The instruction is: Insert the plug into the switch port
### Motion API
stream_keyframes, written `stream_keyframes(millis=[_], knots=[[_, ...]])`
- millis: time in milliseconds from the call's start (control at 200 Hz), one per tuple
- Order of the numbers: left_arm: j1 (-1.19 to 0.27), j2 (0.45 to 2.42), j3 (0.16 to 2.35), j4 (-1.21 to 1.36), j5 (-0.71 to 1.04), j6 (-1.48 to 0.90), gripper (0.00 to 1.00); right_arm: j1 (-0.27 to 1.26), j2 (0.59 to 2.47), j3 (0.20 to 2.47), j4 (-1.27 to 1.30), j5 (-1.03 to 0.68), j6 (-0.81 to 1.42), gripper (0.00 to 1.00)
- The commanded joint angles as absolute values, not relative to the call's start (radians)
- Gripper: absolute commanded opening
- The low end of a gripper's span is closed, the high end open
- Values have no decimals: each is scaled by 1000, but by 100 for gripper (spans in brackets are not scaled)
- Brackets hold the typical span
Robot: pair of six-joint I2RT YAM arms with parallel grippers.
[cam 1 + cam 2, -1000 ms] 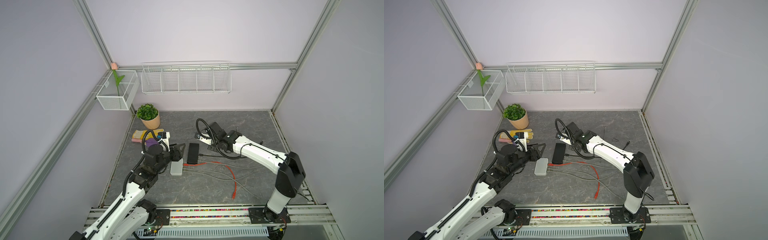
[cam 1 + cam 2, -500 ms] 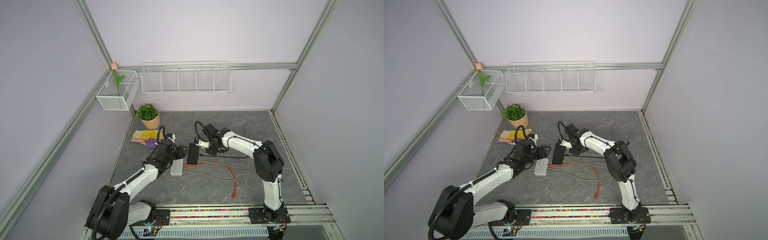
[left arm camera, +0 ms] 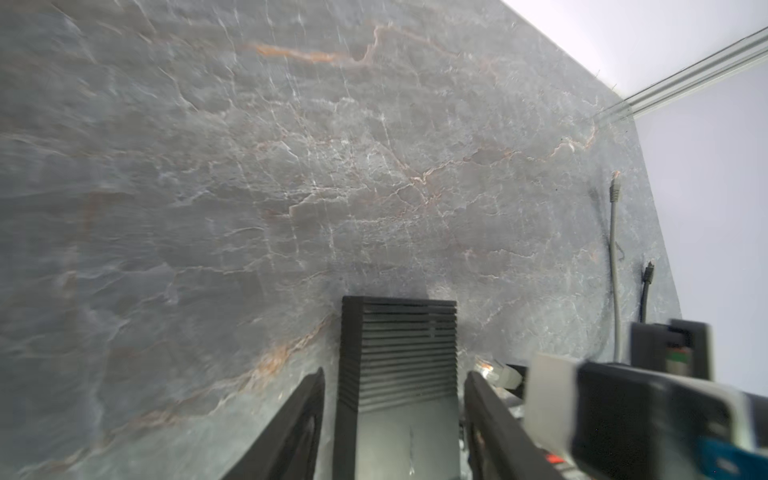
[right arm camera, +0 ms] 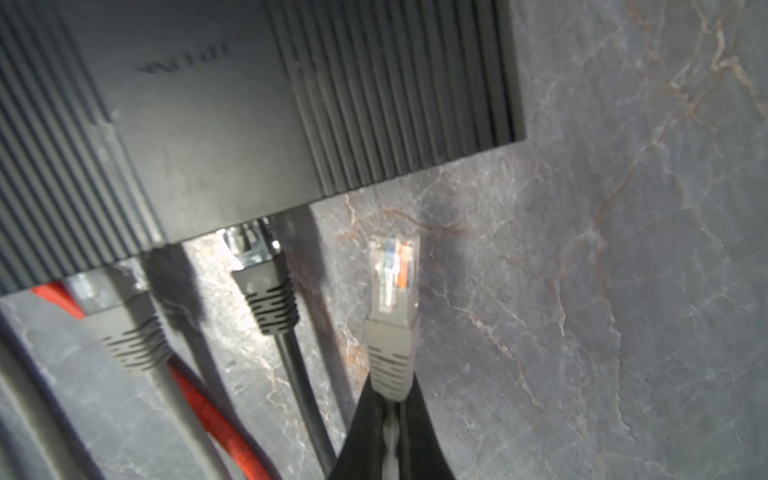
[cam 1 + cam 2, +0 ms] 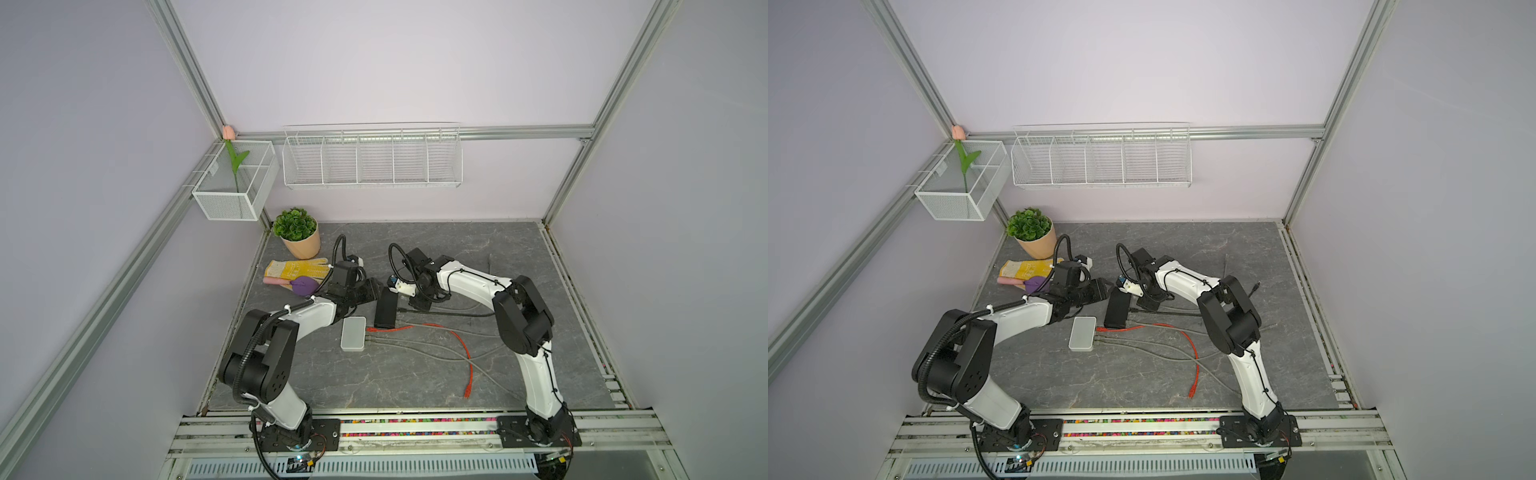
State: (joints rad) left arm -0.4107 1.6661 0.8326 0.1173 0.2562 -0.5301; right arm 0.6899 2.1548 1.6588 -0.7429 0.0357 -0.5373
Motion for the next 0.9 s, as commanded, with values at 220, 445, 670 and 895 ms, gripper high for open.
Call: stream_keyframes(millis=[220,445,670,895], knots=[[-406,1767,857,199,339,-531,51,684,2208,1718,-794,9,-526,7],[-406,1821,870,219,363,-534,49,680,2221,1735,-814,-16,-528,7],[-412,1828,882,224,377,-524,47,677,2233,1756,-839,-43,-528,7],[-429,1847,899,221,387,-515,46,670,2236,1773,-864,-74,-528,10]])
